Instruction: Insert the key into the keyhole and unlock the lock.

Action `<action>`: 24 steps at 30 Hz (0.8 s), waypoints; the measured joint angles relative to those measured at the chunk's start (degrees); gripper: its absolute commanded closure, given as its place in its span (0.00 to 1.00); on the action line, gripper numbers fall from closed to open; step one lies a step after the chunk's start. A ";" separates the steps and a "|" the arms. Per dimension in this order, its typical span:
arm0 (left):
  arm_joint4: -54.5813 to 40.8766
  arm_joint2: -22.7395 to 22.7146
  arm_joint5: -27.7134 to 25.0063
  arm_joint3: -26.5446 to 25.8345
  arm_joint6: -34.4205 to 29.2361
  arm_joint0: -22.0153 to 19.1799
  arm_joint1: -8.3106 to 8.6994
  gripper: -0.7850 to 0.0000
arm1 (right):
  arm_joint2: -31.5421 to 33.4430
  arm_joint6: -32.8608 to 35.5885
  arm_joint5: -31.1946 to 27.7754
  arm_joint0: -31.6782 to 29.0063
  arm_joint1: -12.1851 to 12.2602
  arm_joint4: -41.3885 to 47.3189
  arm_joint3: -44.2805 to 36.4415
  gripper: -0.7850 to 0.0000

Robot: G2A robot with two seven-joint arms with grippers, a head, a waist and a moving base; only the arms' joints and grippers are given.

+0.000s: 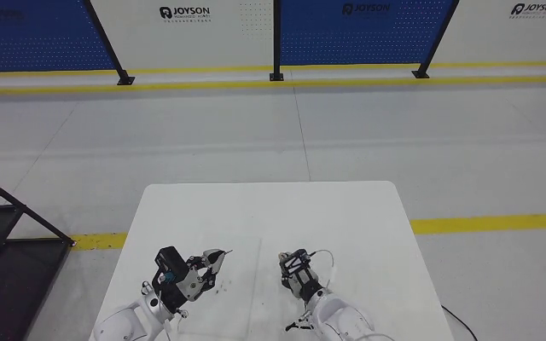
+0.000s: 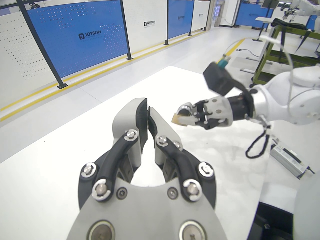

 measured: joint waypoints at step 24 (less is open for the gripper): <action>-6.29 12.38 -7.33 10.54 17.53 -11.56 -1.17 1.00 | 10.63 -5.30 -35.38 1.39 2.06 35.91 -2.85 1.00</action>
